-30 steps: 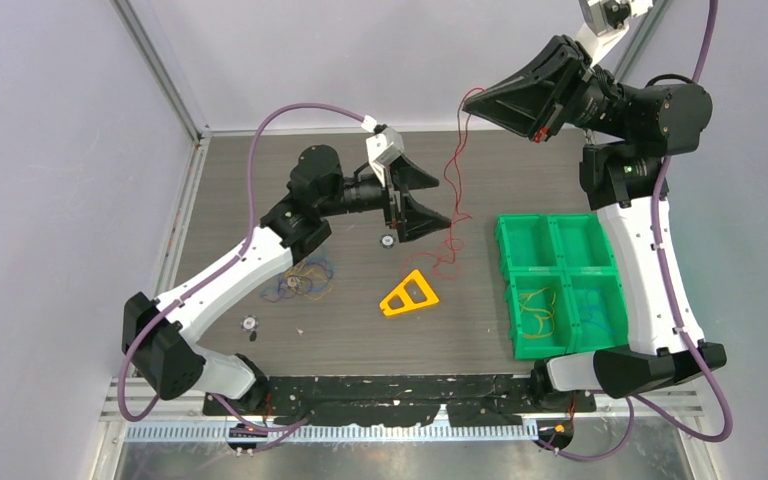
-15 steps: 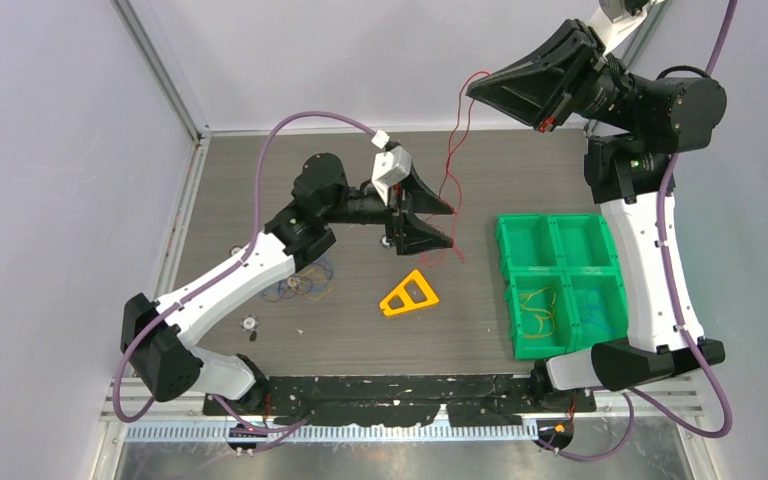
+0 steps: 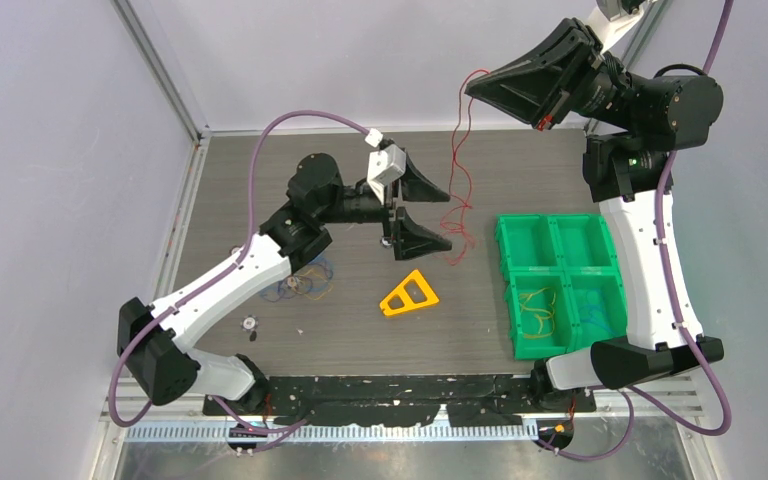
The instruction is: Untangle the cables
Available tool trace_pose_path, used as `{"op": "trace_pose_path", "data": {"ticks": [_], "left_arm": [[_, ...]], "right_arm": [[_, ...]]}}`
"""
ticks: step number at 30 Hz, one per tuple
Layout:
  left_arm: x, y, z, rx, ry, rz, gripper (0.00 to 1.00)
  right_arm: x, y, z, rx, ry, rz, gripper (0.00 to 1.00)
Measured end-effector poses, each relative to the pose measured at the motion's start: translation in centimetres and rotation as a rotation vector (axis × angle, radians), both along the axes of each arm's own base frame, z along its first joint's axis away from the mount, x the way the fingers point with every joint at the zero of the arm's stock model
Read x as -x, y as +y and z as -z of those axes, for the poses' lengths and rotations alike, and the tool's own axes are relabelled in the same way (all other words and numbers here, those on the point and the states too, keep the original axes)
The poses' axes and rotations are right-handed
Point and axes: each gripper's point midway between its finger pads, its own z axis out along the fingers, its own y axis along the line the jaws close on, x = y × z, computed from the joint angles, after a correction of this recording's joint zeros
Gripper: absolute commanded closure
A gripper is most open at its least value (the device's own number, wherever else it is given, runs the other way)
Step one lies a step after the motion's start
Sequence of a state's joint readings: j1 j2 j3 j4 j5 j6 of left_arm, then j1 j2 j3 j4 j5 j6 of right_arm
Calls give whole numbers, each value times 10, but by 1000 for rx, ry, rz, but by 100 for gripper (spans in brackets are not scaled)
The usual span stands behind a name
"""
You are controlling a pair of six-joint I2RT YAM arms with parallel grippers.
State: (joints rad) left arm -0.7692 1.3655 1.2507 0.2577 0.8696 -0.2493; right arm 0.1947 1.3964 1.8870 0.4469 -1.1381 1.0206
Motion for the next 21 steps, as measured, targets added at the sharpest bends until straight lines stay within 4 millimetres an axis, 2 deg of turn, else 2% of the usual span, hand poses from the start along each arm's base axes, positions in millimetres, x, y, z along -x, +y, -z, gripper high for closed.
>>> {"op": "trace_pose_path", "data": {"ticks": [5,8,10,13,16,17,19,20,21], "left_arm": [[-25,7,-1,12,10,-131,0],[-27,7,1,11,15,-144,0],[-18,2,1,11,14,-118,3],[-1,-6,-1,21,5,-62,24],[9,-11,-4,32,2,-24,57],[9,-11,-4,35,-4,-21,74],[9,-12,-3,35,11,-15,96],[9,-12,-2,33,18,-15,100],[8,-13,-2,32,19,-14,100]], "right_arm": [[0,0,0,-1,0,0,94],[0,1,-1,-6,3,-1,95],[1,3,-1,-10,6,-6,95],[1,4,-1,-12,8,-11,95],[1,4,-1,-14,8,-10,94],[1,4,-1,-15,7,-9,95],[1,4,-1,-16,8,-8,95],[1,4,-1,-16,7,-7,95],[0,4,-1,-15,6,-5,95]]}}
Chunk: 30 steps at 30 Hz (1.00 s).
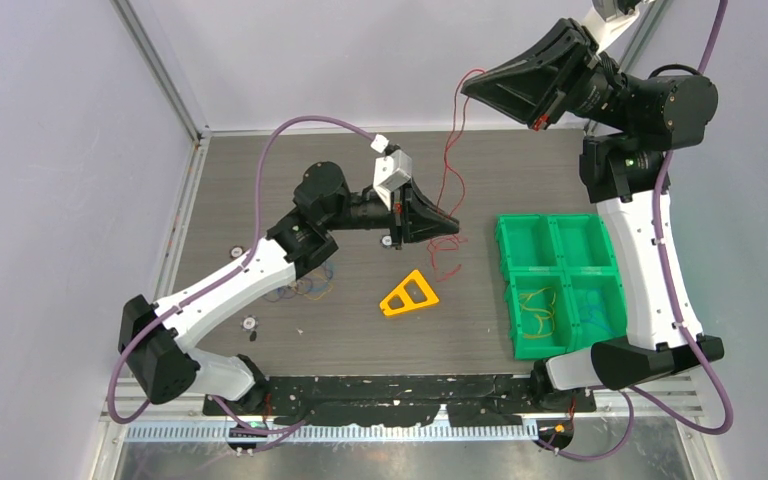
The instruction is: Untangle the cables
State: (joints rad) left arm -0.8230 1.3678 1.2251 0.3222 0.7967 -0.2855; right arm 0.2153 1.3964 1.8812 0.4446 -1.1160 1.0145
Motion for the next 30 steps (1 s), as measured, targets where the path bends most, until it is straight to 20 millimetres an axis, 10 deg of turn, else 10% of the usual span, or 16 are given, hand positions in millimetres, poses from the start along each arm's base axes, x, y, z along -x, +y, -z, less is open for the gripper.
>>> {"op": "trace_pose_path", "data": {"ticks": [9,14,26,30], "left_arm": [[-13,12,8,-17,48,-66,100],[-36,45,-14,21,41,-176,100],[-53,73,-81,143,14,-285,100],[-60,68,-93,156,36,-285,100]], "right_arm": [[-32,-33,0,9,0,175,95],[-68,-81,36,58,48,417,95],[-96,-91,291,355,514,472,95],[-76,-55,328,465,518,361,95]]}}
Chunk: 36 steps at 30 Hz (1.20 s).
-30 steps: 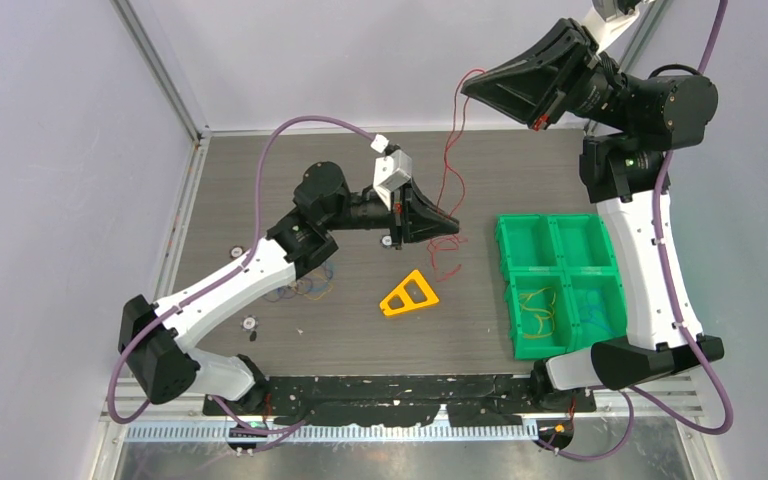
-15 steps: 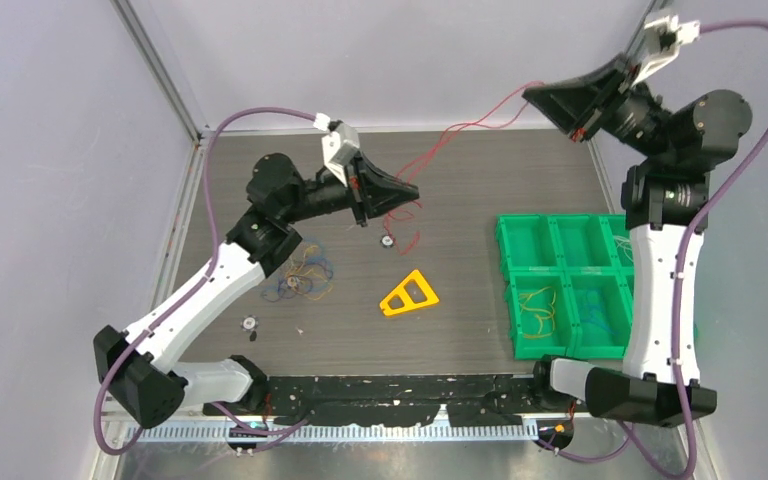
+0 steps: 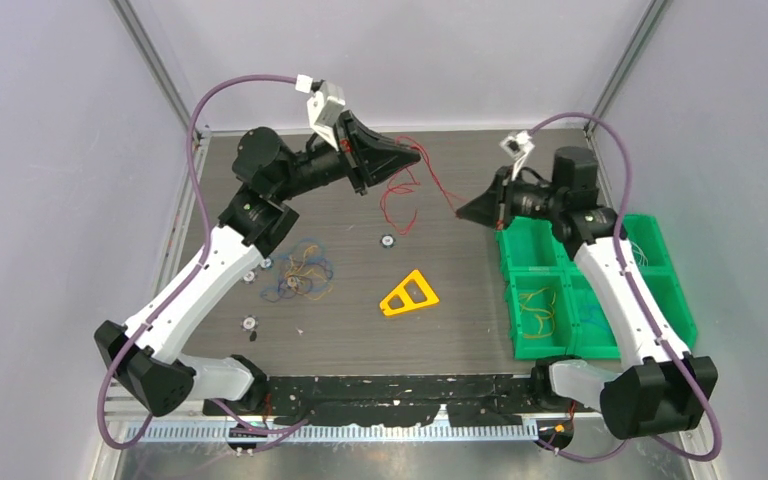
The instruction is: Untangle the cables
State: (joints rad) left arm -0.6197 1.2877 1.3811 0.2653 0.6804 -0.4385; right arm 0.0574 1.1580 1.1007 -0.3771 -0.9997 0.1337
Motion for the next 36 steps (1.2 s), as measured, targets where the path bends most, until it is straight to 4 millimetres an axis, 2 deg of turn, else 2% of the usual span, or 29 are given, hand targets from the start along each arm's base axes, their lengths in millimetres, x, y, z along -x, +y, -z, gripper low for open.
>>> {"op": "trace_pose_path", "data": {"ticks": [6,10,11,12,13,14,15,16,17,20,21,23,25,29,31,36], "left_arm": [[-10,-7,-5,3,40,-1,100],[-12,-7,-2,-1,54,-7,100],[-13,-7,-2,-1,56,-9,100],[-13,-7,-2,-1,58,-12,100],[-13,-7,-2,-1,59,-14,100],[-14,-7,-1,-2,61,-17,100],[-13,-6,0,-1,64,-22,100],[-13,-5,3,-3,69,-26,100],[-12,-2,7,-6,79,-37,100],[-9,4,20,-20,115,-64,100],[-9,6,22,-23,127,-71,100],[-9,8,28,-28,164,-85,100],[-12,9,32,-29,204,-103,100],[-19,11,41,-37,287,-144,100],[-22,12,47,-41,330,-159,100],[-20,10,48,-23,404,-145,100]], "right_arm": [[25,53,28,69,-1,-173,95],[41,82,32,76,-22,-263,94],[45,86,32,76,-28,-282,91],[49,90,32,78,-37,-299,79],[49,91,31,86,-47,-304,61],[48,89,31,99,-57,-299,50],[44,84,30,114,-62,-283,33],[40,79,28,129,-71,-263,25],[32,70,23,145,-86,-232,16],[-2,31,-3,190,-171,-87,3],[-10,21,-13,203,-206,-51,1],[-23,-3,-39,242,-303,42,4],[-22,-12,-66,260,-400,89,5],[0,-8,-114,254,-584,100,5],[7,-3,-130,242,-648,102,5],[10,23,-148,200,-740,75,5]]}}
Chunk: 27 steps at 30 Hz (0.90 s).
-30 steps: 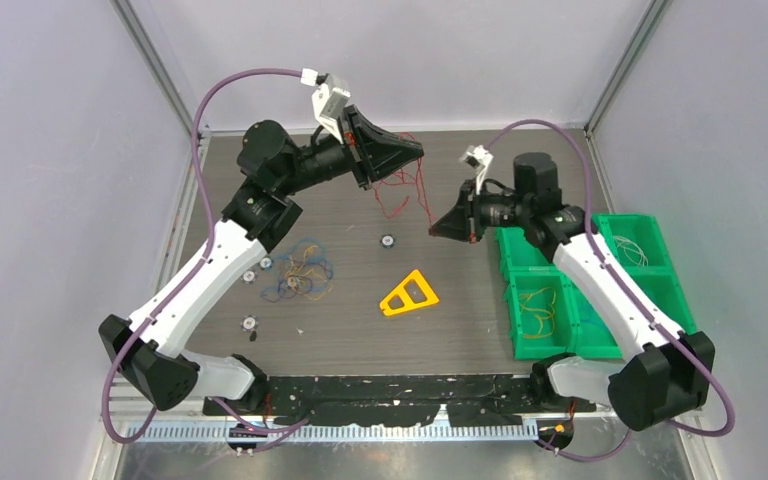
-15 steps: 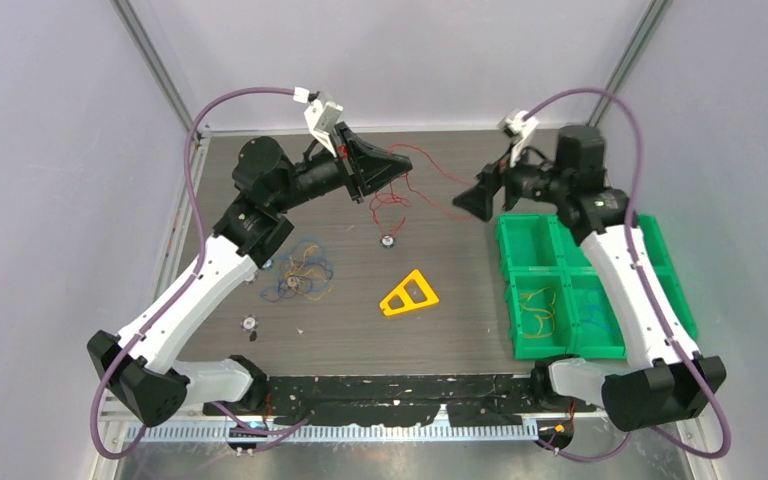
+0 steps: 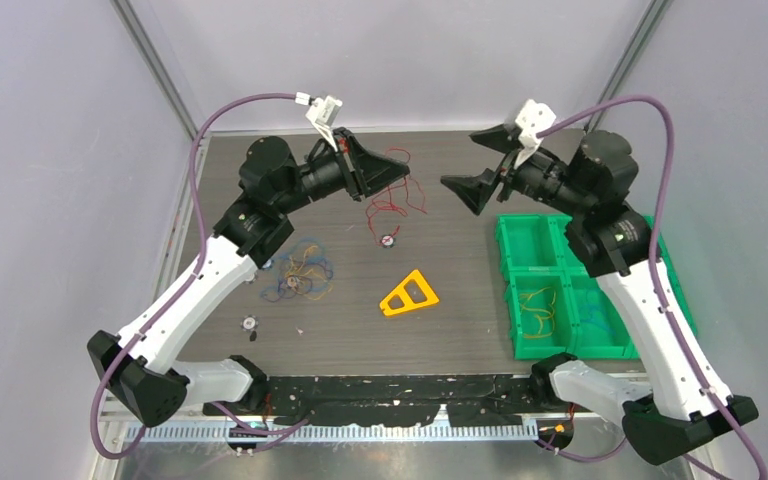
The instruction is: Untangle the cables
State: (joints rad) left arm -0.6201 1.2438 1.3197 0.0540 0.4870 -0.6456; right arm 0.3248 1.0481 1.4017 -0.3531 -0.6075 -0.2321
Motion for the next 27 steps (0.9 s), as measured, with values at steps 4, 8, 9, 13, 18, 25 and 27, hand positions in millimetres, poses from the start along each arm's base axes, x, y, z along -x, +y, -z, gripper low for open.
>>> {"op": "trace_pose_path", "data": {"ticks": [4,8,9,13,18,25,27], "left_arm": [[9,-6,0,14,29,47,100],[29,-15,-8,33,5,149,100],[36,-17,-11,39,-16,183,100],[61,-20,-19,45,-88,314,100],[75,-22,-18,37,-136,404,100],[65,-29,-16,18,-154,396,100],[62,-29,-17,17,-166,384,100]], "right_arm": [[8,32,1,-21,-51,-104,5],[11,51,2,-23,-90,-199,5],[14,54,2,-16,-104,-226,5],[33,59,2,24,-170,-335,5],[65,60,1,44,-208,-449,4],[84,68,11,46,-149,-538,0],[85,68,15,52,-129,-537,1]]}}
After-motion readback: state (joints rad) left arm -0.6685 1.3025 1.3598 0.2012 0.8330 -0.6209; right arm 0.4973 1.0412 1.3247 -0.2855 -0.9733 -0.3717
